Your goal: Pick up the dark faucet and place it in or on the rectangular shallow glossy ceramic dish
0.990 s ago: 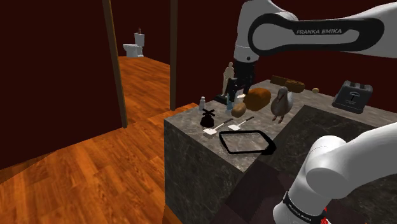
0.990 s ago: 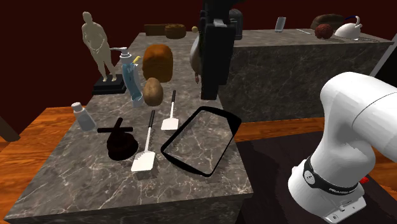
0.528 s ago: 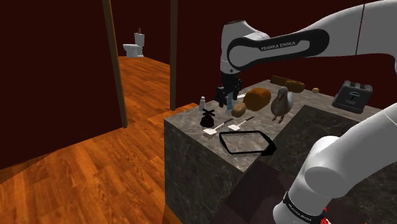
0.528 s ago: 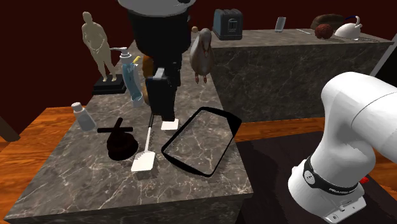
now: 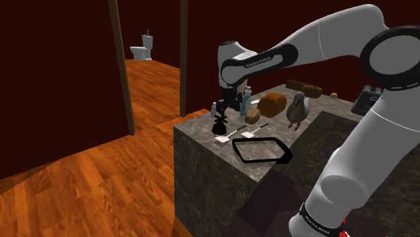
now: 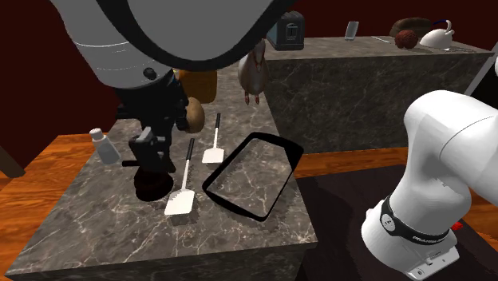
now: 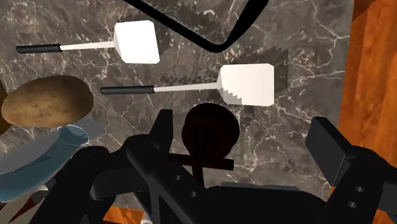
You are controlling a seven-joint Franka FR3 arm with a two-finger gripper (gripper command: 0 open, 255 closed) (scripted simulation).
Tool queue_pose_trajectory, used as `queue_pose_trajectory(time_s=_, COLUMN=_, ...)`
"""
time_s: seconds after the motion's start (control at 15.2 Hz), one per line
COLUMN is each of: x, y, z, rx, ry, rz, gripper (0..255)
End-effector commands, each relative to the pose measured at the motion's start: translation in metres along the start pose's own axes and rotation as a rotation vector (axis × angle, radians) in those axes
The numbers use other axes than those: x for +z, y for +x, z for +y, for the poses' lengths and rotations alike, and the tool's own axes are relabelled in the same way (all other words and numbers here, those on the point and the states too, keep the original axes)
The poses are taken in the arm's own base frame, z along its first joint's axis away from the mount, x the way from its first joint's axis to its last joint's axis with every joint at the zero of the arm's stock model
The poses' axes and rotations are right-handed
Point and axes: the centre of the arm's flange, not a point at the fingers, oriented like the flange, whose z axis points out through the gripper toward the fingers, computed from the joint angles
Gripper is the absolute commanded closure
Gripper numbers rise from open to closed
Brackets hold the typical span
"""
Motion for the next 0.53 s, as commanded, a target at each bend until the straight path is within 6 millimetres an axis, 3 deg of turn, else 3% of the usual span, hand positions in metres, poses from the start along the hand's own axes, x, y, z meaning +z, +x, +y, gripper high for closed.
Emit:
queue_pose_trajectory(time_s=0.0, x=0.016, y=0.021, z=0.001, rx=0.009, ry=-0.009, rz=-0.009, gripper=0)
queue_pose_trajectory(time_s=0.46, x=0.079, y=0.093, z=0.007, rx=0.040, ry=-0.040, rz=-0.042, gripper=0)
